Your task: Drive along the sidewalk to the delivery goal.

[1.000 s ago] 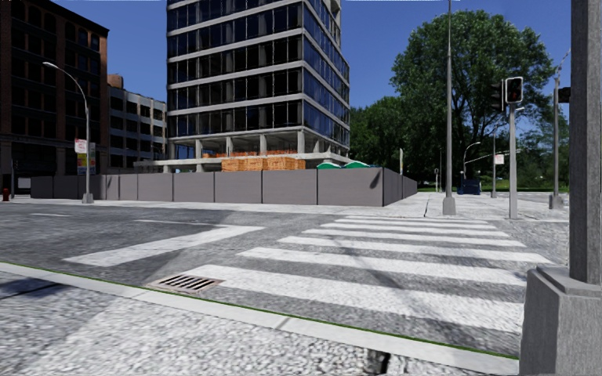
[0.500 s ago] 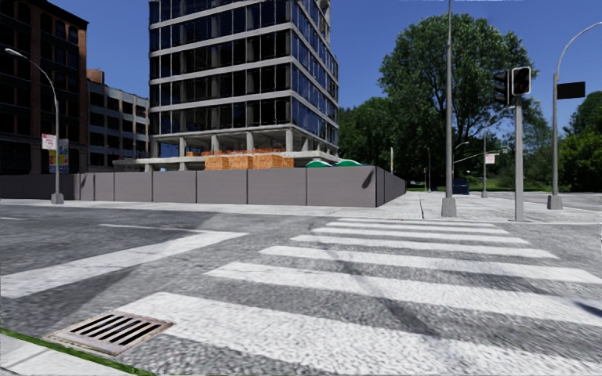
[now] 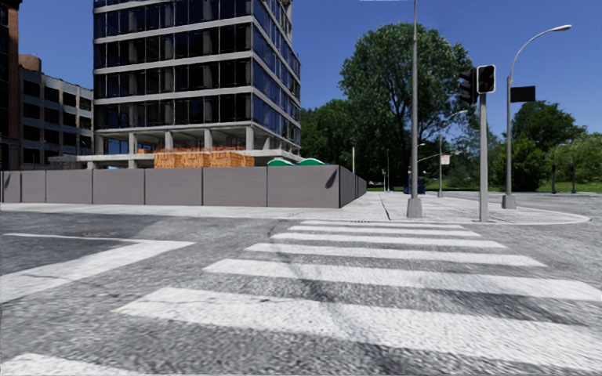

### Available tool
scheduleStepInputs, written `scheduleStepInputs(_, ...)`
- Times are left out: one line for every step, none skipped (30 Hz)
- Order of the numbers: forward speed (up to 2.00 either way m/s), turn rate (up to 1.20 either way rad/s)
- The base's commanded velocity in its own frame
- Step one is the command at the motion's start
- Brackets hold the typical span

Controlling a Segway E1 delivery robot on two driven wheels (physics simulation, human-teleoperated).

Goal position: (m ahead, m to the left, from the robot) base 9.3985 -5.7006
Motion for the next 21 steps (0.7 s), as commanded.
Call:
scheduleStepInputs(1.39,-0.42)
scheduleStepInputs(1.39,-0.44)
scheduleStepInputs(1.39,-0.44)
scheduleStepInputs(1.39,-0.46)
scheduleStepInputs(1.39,-0.47)
scheduleStepInputs(1.39,-0.48)
scheduleStepInputs(1.39,-0.48)
scheduleStepInputs(1.39,-0.48)
scheduleStepInputs(1.39,-0.48)
scheduleStepInputs(1.39,-0.48)
scheduleStepInputs(1.39,-0.48)
scheduleStepInputs(1.39,-0.48)
scheduleStepInputs(1.39,-0.48)
scheduleStepInputs(1.39,-0.48)
scheduleStepInputs(1.39,-0.48)
scheduleStepInputs(1.39,-0.48)
scheduleStepInputs(1.39,-0.48)
scheduleStepInputs(1.39,-0.48)
scheduleStepInputs(1.39,-0.48)
scheduleStepInputs(1.39,-0.48)
scheduleStepInputs(1.39,-0.48)
